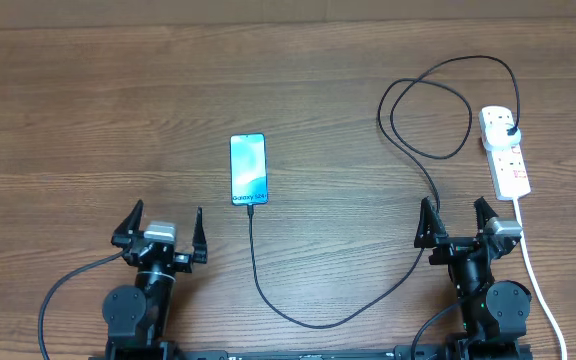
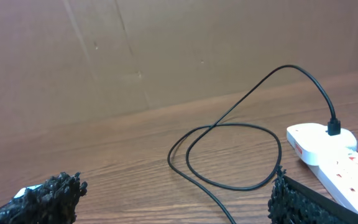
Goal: Plug charger to phone and switch on socket
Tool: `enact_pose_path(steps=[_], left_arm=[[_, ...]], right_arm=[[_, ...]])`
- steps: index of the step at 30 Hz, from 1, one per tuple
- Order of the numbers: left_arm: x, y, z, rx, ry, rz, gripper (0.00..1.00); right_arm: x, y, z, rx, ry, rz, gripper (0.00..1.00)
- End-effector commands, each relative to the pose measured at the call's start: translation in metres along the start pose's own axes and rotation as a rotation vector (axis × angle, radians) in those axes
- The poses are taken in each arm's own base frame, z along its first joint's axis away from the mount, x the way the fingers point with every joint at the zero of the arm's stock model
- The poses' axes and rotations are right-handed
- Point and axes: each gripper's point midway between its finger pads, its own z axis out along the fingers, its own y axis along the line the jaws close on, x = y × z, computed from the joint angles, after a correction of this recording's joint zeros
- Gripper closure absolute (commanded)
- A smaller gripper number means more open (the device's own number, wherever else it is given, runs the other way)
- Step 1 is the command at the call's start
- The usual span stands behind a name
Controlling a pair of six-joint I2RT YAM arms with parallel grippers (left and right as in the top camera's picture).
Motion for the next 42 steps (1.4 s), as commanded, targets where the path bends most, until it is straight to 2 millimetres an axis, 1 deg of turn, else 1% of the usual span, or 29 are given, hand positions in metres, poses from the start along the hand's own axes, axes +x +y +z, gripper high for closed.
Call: enact_pose_path(steps=[1, 3, 8, 13, 42], left_arm=[[0.0016, 0.0008, -0.0033, -0.005, -0.010, 0.043, 0.00], [0.0046, 0.0017, -0.0056, -0.013, -0.001, 0.041, 0.00], [0.0051, 0.0025, -0.0058, -0.018, 0.001, 0.040, 0.00], [0.0061, 0.0073, -0.0060, -0.046, 0.007, 0.040, 0.00], [0.0061, 0.0071, -0.0059, -0.045, 0.007, 0.040, 0.00]], right_arm=[[0.0010, -0.0010, 0.0000, 0.004, -0.008, -0.001, 0.00], [0.0010, -0.0010, 0.0000, 0.004, -0.008, -0.001, 0.00], [0.0010, -0.0010, 0.0000, 0.004, -0.008, -0.001, 0.00], [0.0010, -0.0010, 0.0000, 0.004, -0.008, -0.001, 0.00], [0.0010, -0.0010, 0.0000, 0.004, -0.008, -0.001, 0.00]])
